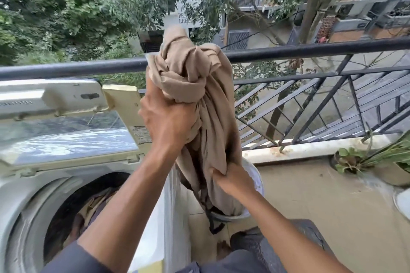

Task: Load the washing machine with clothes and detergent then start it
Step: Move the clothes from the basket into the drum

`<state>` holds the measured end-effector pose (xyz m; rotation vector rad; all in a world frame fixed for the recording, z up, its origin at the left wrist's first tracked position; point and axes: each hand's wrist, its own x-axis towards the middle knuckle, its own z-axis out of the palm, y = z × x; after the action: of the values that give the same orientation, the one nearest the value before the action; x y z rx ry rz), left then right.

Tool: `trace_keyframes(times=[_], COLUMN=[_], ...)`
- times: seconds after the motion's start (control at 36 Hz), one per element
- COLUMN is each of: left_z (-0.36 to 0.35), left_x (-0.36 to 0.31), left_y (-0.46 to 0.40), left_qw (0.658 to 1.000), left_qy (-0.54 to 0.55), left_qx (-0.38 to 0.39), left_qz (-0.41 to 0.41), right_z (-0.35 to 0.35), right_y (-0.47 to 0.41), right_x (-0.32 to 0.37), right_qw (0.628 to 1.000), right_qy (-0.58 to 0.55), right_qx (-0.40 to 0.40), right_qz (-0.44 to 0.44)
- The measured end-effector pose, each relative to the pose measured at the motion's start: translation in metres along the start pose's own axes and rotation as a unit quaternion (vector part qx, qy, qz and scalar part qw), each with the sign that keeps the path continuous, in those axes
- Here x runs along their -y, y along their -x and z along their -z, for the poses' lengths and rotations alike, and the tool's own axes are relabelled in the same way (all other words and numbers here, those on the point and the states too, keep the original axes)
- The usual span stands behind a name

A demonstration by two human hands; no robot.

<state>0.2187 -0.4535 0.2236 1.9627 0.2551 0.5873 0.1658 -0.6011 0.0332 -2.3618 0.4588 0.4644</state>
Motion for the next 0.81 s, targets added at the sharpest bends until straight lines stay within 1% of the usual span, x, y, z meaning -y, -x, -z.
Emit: trace_keyframes(times=[0.06, 0.14, 0.22, 0.28, 0.33, 0.44, 0.5, 0.56, 0.58, 0.61, 0.67, 0.69, 0.72, 0.75, 0.81], left_z=[0.001, 0.004, 0.005, 0.003, 0.002, 0.0, -0.001, -0.002, -0.002, -0.001, 0.0, 0.001, 0.002, 0.003, 0.004], left_x=[0.002, 0.008, 0.019, 0.028, 0.035, 0.041, 0.043, 0.043, 0.042, 0.042, 0.04, 0.04, 0.042, 0.043, 0.047], left_y=[-0.002, -0.003, -0.003, -0.002, 0.001, 0.004, 0.004, 0.002, 0.002, 0.0, -0.002, -0.003, -0.004, -0.005, -0.005], left_qw=[1.0, 0.999, 0.999, 0.997, 0.995, 0.993, 0.993, 0.994, 0.994, 0.994, 0.993, 0.993, 0.992, 0.991, 0.99], left_qy=[-0.01, -0.035, -0.046, -0.064, -0.091, -0.11, -0.112, -0.106, -0.105, -0.106, -0.114, -0.12, -0.127, -0.132, -0.138], left_qx=[-0.008, 0.0, 0.023, 0.033, 0.041, 0.05, 0.043, 0.029, 0.023, 0.017, 0.008, 0.006, 0.007, 0.008, 0.007], left_qz=[-0.012, -0.021, -0.007, 0.001, -0.005, -0.008, -0.008, -0.002, 0.005, 0.007, 0.0, -0.004, -0.009, -0.014, -0.021], right_z=[-0.002, 0.015, 0.047, 0.075, 0.104, 0.151, 0.157, 0.149, 0.142, 0.134, 0.121, 0.117, 0.115, 0.115, 0.12], right_y=[-0.009, -0.025, -0.036, -0.038, -0.034, -0.006, 0.012, 0.022, 0.019, 0.013, -0.004, -0.009, -0.013, -0.014, -0.014], right_x=[-0.006, -0.02, -0.032, -0.034, -0.029, -0.004, 0.011, 0.018, 0.016, 0.011, -0.002, -0.007, -0.012, -0.014, -0.012], right_qw=[1.0, 0.998, 0.996, 0.994, 0.988, 0.959, 0.934, 0.919, 0.922, 0.936, 0.979, 0.989, 0.991, 0.991, 0.988], right_qy=[0.019, 0.056, 0.072, 0.052, 0.01, -0.102, -0.146, -0.151, -0.136, -0.101, 0.005, 0.048, 0.073, 0.077, 0.045], right_qx=[-0.005, -0.024, -0.038, -0.08, -0.146, -0.266, -0.321, -0.346, -0.336, -0.307, -0.189, -0.133, -0.108, -0.111, -0.147], right_qz=[0.0, 0.001, -0.034, -0.052, -0.048, 0.002, 0.059, 0.116, 0.136, 0.14, 0.076, 0.034, 0.01, -0.002, 0.0])
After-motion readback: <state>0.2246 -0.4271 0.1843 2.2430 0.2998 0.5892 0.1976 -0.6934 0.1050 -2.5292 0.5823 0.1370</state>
